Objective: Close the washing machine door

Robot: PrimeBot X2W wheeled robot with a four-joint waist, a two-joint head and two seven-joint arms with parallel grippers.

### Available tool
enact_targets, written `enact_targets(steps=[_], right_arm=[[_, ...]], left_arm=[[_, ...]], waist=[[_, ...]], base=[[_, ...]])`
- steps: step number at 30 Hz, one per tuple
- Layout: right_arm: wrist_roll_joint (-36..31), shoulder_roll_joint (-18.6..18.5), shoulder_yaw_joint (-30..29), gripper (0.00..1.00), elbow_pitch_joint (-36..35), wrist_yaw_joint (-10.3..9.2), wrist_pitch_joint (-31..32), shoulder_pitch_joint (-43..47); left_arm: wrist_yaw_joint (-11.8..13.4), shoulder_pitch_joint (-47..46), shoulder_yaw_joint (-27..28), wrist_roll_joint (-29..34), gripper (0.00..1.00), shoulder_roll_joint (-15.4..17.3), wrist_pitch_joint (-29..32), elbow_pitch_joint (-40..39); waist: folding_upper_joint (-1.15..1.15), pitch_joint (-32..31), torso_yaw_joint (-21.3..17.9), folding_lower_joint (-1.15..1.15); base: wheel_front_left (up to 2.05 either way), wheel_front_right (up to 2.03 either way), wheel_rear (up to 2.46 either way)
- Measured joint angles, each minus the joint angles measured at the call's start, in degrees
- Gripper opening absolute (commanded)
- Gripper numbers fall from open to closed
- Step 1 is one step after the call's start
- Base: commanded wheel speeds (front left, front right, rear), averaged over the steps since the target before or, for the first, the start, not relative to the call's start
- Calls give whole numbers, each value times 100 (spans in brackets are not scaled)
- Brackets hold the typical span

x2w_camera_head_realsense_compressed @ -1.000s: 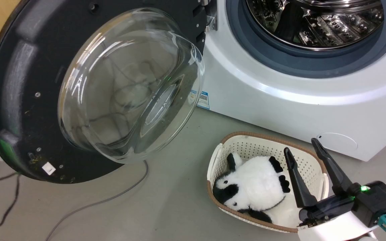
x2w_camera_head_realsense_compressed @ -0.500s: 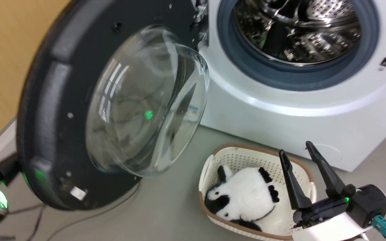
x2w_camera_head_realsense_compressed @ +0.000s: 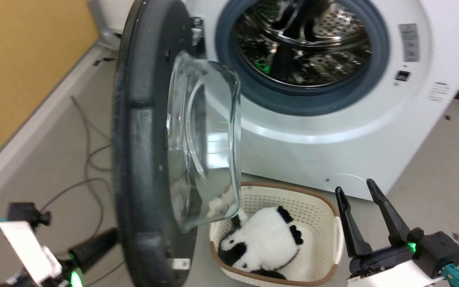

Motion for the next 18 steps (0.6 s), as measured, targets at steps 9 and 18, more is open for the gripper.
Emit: enact_targets(steps=[9, 18], right_arm=[[0, 19, -70, 100, 40, 0, 0, 0], [-11, 19, -78, 100, 56, 0, 0, -14]], left_arm=[[-59, 480, -697, -241, 0, -213, -296, -347], [-444, 482, -1706, -615, 0, -255, -1209, -24]], waist=[[0, 44, -655, 0], [0, 199, -1493, 0]], base=[[0, 0, 0], [0, 0, 0]])
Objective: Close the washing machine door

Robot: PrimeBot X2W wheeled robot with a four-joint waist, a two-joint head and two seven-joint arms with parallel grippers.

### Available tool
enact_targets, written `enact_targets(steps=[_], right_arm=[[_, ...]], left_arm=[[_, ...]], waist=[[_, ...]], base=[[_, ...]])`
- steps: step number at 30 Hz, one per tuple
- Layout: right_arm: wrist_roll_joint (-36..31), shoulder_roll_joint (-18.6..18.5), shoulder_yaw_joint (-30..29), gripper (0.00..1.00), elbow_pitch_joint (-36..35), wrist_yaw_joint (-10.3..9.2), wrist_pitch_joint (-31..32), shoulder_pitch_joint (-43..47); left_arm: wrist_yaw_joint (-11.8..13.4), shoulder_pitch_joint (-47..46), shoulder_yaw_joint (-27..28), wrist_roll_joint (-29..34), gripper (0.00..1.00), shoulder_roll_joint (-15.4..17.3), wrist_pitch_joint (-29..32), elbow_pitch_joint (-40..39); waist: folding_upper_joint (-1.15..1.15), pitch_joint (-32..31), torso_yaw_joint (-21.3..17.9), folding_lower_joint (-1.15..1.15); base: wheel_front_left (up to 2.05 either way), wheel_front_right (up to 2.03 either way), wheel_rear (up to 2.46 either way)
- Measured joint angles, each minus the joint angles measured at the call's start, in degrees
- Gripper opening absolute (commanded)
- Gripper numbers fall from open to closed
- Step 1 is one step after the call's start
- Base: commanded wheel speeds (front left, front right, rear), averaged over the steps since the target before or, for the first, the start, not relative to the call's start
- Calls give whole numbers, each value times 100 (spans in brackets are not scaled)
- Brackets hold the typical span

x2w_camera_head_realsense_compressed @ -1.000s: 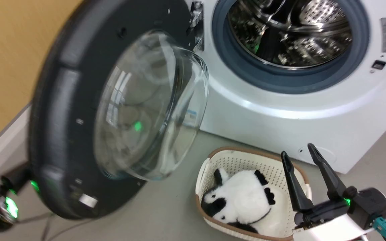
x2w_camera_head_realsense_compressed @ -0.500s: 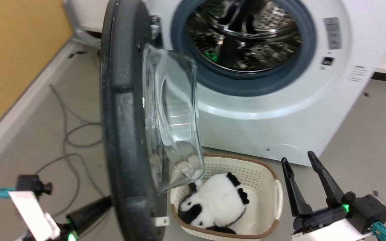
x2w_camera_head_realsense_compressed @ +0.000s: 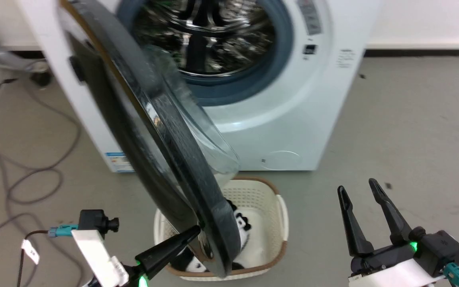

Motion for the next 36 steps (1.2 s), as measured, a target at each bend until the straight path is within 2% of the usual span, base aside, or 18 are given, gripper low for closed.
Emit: enact_targets(steps=[9, 13, 22, 29, 36], right_arm=[[-5, 13, -82, 100, -27, 0, 0, -15], [-5, 34, -96, 100, -43, 0, 0, -18], [2, 146, -80, 100, -51, 0, 0, -85], [3, 169, -86, 100, -42, 0, 0, -85], [2, 183, -112, 100, -34, 0, 0, -85]], left_arm=[[-372, -474, -542, 79, 0, -5, -1449, 586], [-428, -908, -730, 154, 0, -12, -2201, 867], [-441, -1991, -744, 828, 0, -18, -4077, 1889], [-470, -2679, -842, 920, 0, -23, -4818, 2530], [-476, -2580, -1091, 948, 0, 35, -5002, 2509]], waist=[[0, 271, -930, 0], [0, 438, -1281, 0], [0, 799, -1945, 1], [0, 914, -2168, 1], [0, 774, -1991, 1]], base=[[0, 0, 0], [0, 0, 0], [0, 0, 0], [0, 0, 0], [0, 0, 0]])
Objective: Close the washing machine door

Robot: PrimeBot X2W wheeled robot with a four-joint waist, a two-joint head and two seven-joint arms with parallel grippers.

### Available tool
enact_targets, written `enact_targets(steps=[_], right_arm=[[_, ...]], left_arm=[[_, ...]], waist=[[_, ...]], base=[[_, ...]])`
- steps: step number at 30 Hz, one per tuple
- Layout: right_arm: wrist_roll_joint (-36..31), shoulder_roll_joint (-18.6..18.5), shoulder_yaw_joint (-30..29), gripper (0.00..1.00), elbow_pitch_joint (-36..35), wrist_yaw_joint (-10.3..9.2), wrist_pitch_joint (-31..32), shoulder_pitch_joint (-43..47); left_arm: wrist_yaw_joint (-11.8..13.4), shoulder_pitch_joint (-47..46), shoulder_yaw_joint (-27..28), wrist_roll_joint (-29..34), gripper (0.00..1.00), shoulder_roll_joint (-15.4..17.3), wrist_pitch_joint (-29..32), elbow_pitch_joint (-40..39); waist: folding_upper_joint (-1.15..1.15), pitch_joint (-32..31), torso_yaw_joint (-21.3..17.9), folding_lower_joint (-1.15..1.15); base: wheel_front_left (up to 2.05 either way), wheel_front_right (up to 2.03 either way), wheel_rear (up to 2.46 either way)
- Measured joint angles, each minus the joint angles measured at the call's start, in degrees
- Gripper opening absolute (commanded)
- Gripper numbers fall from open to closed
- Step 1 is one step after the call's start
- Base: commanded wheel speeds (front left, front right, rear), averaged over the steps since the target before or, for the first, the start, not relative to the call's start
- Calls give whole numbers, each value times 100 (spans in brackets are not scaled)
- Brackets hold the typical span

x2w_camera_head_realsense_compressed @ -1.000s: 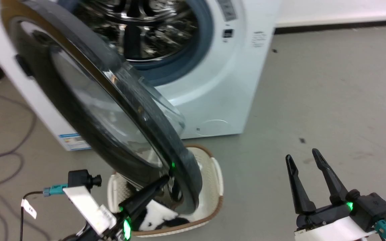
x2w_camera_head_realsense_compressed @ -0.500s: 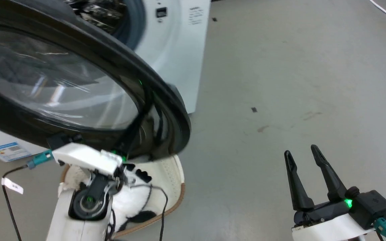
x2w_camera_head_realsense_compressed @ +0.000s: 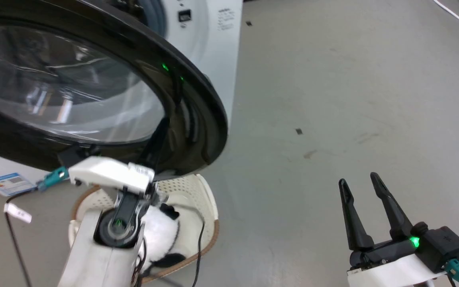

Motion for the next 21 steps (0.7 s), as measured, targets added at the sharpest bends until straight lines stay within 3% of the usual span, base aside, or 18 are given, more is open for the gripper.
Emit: enact_targets(steps=[7, 12, 17, 21], right_arm=[[-9, 10, -65, 100, 5, 0, 0, 12], [-9, -14, -83, 100, 12, 0, 0, 21], [-8, -53, -102, 100, 15, 0, 0, 104], [-8, -105, -88, 100, 13, 0, 0, 184]], left_arm=[[0, 862, -669, 204, 0, 554, 311, -666], [0, 1457, -1207, 810, 0, 1290, 307, -1284], [0, 1829, -1449, 1629, 0, 1851, -415, -1514], [49, 2026, -1336, 2553, 0, 2060, -1519, -1481]], waist=[[0, -265, 390, 0], [0, -465, 743, 0], [0, -645, 1090, 0], [0, -784, 1350, 0]], base=[[0, 0, 0], [0, 0, 0], [0, 0, 0], [0, 0, 0]])
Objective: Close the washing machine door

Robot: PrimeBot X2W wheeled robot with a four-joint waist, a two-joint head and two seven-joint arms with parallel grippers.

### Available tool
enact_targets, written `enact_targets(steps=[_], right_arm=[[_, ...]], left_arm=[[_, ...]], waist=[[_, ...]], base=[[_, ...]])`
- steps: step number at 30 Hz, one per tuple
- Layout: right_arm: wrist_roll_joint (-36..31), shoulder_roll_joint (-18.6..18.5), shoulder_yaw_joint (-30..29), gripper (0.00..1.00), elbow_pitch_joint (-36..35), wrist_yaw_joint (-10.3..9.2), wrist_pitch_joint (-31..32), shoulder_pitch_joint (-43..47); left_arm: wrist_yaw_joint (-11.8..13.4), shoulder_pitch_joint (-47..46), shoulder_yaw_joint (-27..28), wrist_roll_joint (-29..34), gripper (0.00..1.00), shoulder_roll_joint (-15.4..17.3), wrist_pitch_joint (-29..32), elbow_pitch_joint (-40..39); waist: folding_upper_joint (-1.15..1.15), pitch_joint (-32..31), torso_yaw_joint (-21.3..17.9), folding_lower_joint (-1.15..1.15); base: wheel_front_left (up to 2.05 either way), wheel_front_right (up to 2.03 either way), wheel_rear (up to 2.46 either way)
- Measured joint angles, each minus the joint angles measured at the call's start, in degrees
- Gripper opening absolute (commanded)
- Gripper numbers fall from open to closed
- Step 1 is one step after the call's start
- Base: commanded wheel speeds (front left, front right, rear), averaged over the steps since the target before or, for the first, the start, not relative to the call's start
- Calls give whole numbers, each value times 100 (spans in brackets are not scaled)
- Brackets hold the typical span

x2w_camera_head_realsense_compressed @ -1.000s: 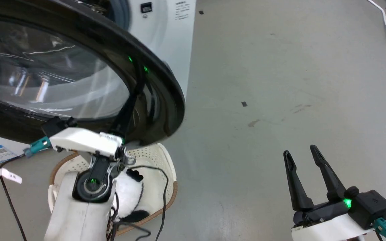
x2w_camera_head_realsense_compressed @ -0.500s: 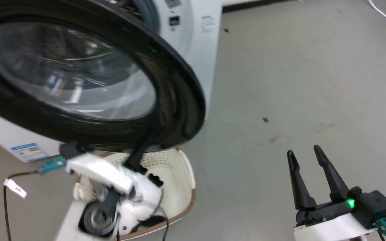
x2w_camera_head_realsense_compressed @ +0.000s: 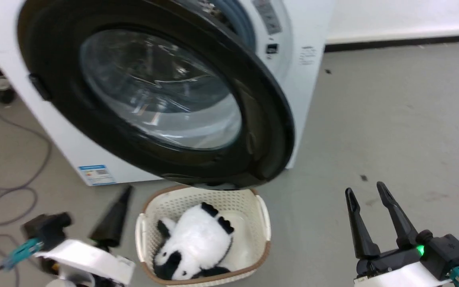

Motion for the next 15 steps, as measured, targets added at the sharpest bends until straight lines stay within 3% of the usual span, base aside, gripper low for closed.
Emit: enact_targets(steps=[2, 3, 4, 5, 10, 15], right_arm=[[0, -33, 9, 100, -4, 0, 0, 24], [0, -48, 14, 100, -5, 0, 0, 38], [1, -65, 13, 100, -7, 0, 0, 53], [1, -103, 13, 100, -13, 0, 0, 114], [4, -153, 47, 100, -16, 0, 0, 170], [9, -198, 118, 100, -30, 0, 0, 184]], left_arm=[[132, 42, 203, 435, 0, -30, -588, -32], [226, 66, 323, 694, 29, -49, -695, -58], [322, 106, 435, 1003, 71, -59, -742, -109], [480, 298, 971, 1906, 100, -321, -762, -489], [410, 820, 1584, 3144, 100, -933, -762, -1143], [200, 1295, 1701, 3871, 100, -1319, -761, -1243]], waist=[[0, -64, 124, 0], [0, -93, 182, 0], [0, -123, 239, 0], [0, -209, 398, 0], [0, -331, 612, 0], [0, -379, 758, 0]], base=[[0, 0, 0], [0, 0, 0], [0, 0, 0], [0, 0, 0], [0, 0, 0], [0, 0, 0]])
